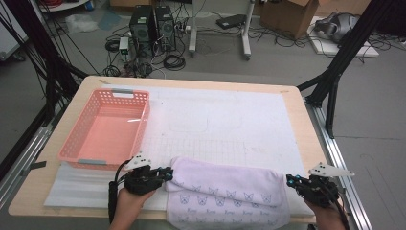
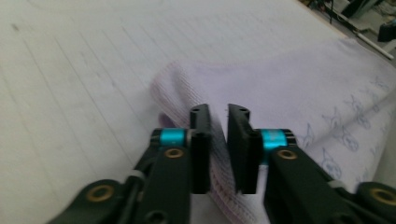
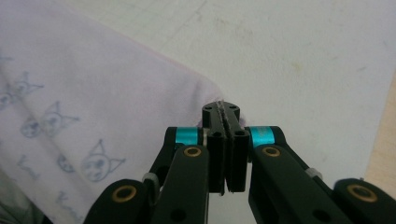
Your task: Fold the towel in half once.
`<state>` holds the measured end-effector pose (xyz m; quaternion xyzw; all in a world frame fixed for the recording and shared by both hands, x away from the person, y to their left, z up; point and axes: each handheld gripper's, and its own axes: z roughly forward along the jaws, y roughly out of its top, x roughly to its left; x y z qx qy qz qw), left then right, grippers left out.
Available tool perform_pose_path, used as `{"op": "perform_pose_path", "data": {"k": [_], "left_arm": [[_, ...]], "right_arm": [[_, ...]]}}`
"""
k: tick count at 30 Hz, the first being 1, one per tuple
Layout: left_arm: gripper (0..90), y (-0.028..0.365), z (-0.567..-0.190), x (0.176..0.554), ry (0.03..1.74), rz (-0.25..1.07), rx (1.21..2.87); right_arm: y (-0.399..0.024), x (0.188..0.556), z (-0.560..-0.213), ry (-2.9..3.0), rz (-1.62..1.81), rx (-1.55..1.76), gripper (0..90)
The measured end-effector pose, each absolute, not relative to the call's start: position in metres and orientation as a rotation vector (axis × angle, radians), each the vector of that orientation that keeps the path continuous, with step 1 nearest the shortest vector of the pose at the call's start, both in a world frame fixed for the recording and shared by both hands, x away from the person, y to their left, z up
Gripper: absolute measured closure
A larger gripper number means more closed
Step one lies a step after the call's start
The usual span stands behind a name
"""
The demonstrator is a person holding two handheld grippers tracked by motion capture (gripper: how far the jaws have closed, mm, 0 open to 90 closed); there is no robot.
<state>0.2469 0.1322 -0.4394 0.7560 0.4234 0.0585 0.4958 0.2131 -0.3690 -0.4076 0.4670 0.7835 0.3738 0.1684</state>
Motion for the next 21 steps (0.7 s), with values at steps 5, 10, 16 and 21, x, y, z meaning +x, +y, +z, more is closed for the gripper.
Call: {"op": "perform_pose_path", "data": {"k": [5,10,16,21], "left_arm": [[43.1,0.126,-0.440,0.255,1.026,0.199,1.831],[39.6,0.121,-0.444,0.263,1.050,0.213,1.840],[39.0,0.119,-0.449,0.265,1.066,0.210,1.859],[37.2,0.112,-0.454,0.266,1.044,0.182,1.893]], "right_arm": [[-0.365,0.221,-0.409,2.152,1.157,1.388,51.6],[-0.351,0.236,-0.434,2.224,1.024,1.434,38.1],[-0.356,0.240,-0.440,2.287,1.032,1.399,78.7],[-0.356,0.241,-0.439,2.234,0.985,1.343,84.4]]}}
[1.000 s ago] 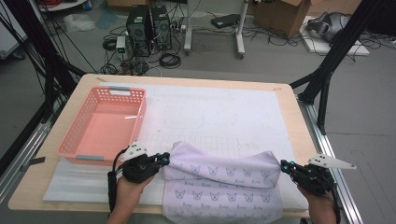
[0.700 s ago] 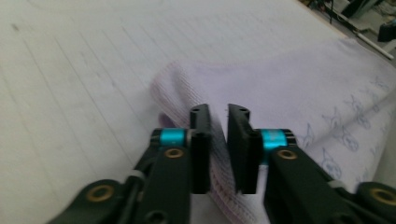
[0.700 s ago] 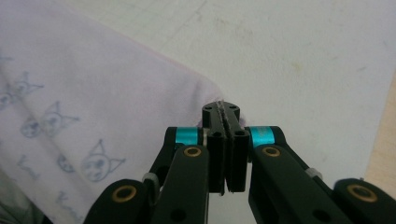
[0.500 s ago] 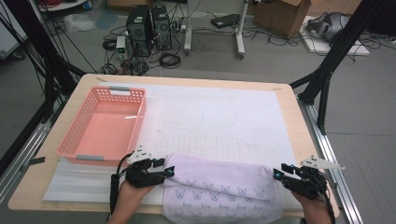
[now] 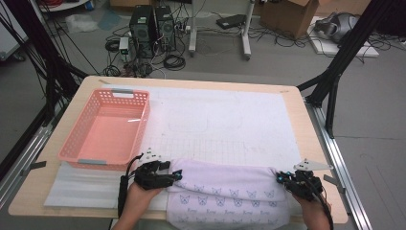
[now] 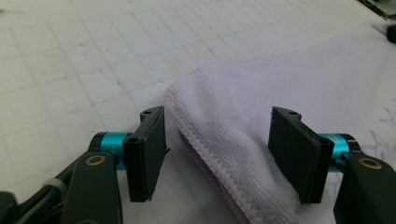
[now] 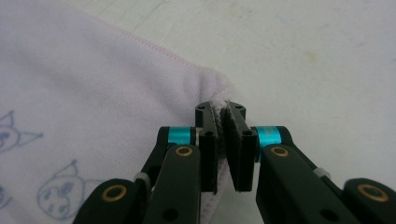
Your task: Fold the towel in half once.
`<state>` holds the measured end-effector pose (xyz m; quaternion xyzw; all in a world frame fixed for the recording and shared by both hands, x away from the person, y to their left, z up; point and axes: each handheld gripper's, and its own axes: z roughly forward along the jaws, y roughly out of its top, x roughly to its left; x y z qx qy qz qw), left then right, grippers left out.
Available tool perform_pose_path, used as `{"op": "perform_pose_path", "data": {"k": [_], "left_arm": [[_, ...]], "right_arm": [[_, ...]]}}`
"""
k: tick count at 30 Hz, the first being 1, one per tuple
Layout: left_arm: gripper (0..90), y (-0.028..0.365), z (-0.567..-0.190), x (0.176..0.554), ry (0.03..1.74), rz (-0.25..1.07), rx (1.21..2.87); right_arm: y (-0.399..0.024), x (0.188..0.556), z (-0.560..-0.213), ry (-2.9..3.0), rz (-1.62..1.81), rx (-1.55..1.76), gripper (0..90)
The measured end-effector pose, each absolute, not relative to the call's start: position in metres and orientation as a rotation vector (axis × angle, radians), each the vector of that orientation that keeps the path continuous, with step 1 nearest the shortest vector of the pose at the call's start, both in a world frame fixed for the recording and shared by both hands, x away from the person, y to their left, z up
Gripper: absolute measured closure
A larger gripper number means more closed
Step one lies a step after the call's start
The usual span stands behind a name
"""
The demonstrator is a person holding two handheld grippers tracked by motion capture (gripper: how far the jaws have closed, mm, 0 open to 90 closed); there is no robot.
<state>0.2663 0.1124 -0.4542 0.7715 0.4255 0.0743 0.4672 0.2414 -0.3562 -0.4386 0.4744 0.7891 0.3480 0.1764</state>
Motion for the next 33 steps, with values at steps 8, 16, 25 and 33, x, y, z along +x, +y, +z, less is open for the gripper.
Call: {"op": "perform_pose_path", "data": {"k": [8,16,25,33], "left_arm": [[64.7,0.101,-0.454,0.261,0.981,0.191,1.954],[80.6,0.100,-0.454,0.259,1.008,0.168,1.934],[82.2,0.109,-0.435,0.277,1.010,0.213,1.855],[82.2,0.104,-0.425,0.313,1.055,0.276,1.840]], "right_arm": [[-0.363,0.242,-0.441,2.196,1.020,1.378,82.7],[-0.355,0.241,-0.444,2.256,1.049,1.377,70.8],[-0.358,0.248,-0.431,2.199,1.110,1.308,83.9],[-0.359,0.278,-0.419,2.139,1.149,1.298,83.8]]}}
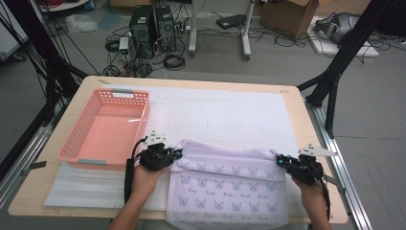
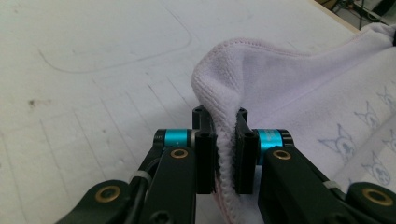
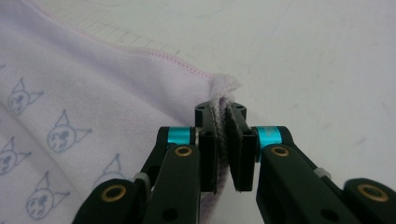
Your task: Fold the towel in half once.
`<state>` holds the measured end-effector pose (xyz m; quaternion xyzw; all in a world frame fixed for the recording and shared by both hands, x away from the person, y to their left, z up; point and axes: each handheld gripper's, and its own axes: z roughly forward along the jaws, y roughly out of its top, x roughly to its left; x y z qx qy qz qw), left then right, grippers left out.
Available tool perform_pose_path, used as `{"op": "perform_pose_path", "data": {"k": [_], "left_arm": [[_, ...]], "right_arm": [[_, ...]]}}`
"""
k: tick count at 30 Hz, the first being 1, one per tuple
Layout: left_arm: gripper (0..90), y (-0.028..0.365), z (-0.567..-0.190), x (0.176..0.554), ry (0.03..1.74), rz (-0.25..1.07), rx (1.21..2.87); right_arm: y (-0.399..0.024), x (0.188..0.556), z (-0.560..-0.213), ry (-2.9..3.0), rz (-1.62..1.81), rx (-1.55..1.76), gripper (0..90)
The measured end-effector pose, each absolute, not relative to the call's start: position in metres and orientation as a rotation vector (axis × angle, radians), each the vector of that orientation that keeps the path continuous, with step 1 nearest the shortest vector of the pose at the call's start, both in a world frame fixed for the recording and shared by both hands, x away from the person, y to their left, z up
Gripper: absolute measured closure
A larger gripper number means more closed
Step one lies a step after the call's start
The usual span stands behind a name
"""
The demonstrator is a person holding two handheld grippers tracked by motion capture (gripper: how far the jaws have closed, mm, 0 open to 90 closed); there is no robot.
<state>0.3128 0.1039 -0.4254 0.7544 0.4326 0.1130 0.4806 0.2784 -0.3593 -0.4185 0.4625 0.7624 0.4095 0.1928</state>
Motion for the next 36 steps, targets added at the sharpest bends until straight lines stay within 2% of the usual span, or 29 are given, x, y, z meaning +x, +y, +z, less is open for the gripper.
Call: {"op": "perform_pose_path", "data": {"k": [9,19,31,33,35,36], "left_arm": [[82.1,0.100,-0.413,0.358,1.072,0.314,1.811],[82.0,0.104,-0.416,0.398,1.131,0.357,1.778],[81.0,0.107,-0.431,0.421,1.185,0.374,1.757],[75.0,0.108,-0.431,0.421,1.207,0.389,1.762],[56.0,0.109,-0.430,0.421,1.229,0.400,1.746],[53.6,0.110,-0.428,0.420,1.220,0.411,1.746]], "right_arm": [[-0.358,0.327,-0.406,2.113,1.104,1.302,83.7],[-0.349,0.375,-0.401,2.108,1.075,1.298,83.7],[-0.337,0.418,-0.405,2.085,1.070,1.331,83.2],[-0.339,0.420,-0.409,2.072,1.102,1.360,77.7],[-0.342,0.421,-0.410,2.036,1.112,1.406,65.8],[-0.345,0.420,-0.410,2.021,1.122,1.420,61.3]]}}
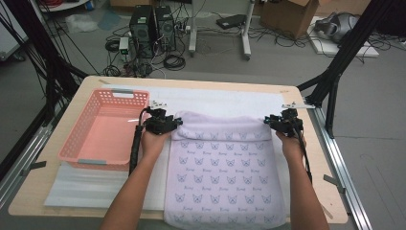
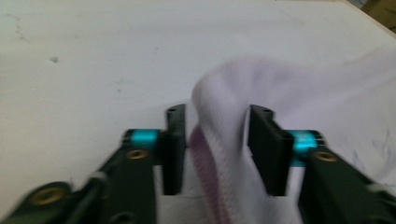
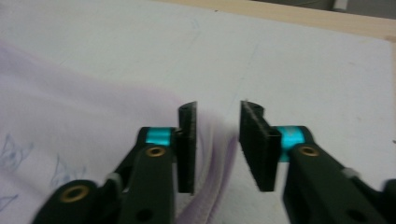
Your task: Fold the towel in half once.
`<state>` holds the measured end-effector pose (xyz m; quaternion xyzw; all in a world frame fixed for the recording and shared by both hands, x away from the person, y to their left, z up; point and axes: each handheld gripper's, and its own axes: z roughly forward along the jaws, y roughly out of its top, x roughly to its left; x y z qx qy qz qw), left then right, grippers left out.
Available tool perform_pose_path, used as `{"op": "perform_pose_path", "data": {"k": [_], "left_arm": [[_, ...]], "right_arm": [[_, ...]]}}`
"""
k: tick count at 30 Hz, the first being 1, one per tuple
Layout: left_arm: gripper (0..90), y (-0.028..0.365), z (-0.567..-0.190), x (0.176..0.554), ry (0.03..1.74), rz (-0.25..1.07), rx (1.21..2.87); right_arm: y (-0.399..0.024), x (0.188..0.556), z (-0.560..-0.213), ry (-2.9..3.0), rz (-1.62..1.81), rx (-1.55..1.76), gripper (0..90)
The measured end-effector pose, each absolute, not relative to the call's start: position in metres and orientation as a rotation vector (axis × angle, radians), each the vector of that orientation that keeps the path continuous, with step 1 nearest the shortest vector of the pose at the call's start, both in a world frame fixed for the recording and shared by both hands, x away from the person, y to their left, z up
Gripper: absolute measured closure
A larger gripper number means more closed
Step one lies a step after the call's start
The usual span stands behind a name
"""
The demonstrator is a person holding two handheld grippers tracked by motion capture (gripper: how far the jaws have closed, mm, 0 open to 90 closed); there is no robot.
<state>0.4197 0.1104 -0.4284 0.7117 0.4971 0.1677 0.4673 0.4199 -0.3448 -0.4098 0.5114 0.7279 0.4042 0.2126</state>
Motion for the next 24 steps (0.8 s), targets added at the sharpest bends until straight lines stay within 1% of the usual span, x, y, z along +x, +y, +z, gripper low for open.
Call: {"op": "perform_pose_path", "data": {"k": [2,3,6,7,10,11,13,14,15,16,17,20,21,24], "left_arm": [[50.5,0.111,-0.426,0.418,1.209,0.420,1.742],[50.4,0.111,-0.425,0.417,1.206,0.418,1.744],[50.6,0.110,-0.427,0.416,1.214,0.383,1.754],[52.3,0.109,-0.428,0.415,1.218,0.367,1.766],[64.7,0.108,-0.434,0.409,1.212,0.364,1.780],[65.9,0.107,-0.436,0.408,1.214,0.356,1.795],[71.0,0.106,-0.442,0.404,1.210,0.345,1.837],[75.1,0.105,-0.443,0.403,1.212,0.333,1.861],[81.0,0.104,-0.444,0.401,1.203,0.336,1.888],[86.7,0.103,-0.444,0.400,1.196,0.347,1.906],[88.2,0.102,-0.442,0.400,1.196,0.349,1.906],[89.5,0.101,-0.438,0.397,1.180,0.362,1.901],[89.5,0.101,-0.436,0.395,1.173,0.357,1.901],[89.6,0.101,-0.430,0.389,1.143,0.358,1.894]], "right_arm": [[-0.351,0.417,-0.407,1.997,1.158,1.438,60.4],[-0.354,0.415,-0.405,1.984,1.170,1.434,60.9],[-0.358,0.409,-0.402,1.996,1.191,1.432,66.2],[-0.357,0.408,-0.402,2.012,1.184,1.431,66.9],[-0.354,0.404,-0.408,2.077,1.152,1.441,67.4],[-0.353,0.403,-0.410,2.100,1.144,1.450,66.4],[-0.348,0.404,-0.414,2.163,1.119,1.458,64.9],[-0.345,0.404,-0.416,2.182,1.103,1.445,64.9],[-0.342,0.404,-0.416,2.185,1.085,1.444,65.7],[-0.339,0.404,-0.418,2.185,1.045,1.444,67.1],[-0.337,0.405,-0.419,2.178,1.001,1.457,69.5],[-0.340,0.406,-0.424,2.191,0.974,1.520,84.6],[-0.341,0.406,-0.425,2.199,0.980,1.525,87.1],[-0.341,0.400,-0.420,2.193,1.008,1.484,88.1]]}}
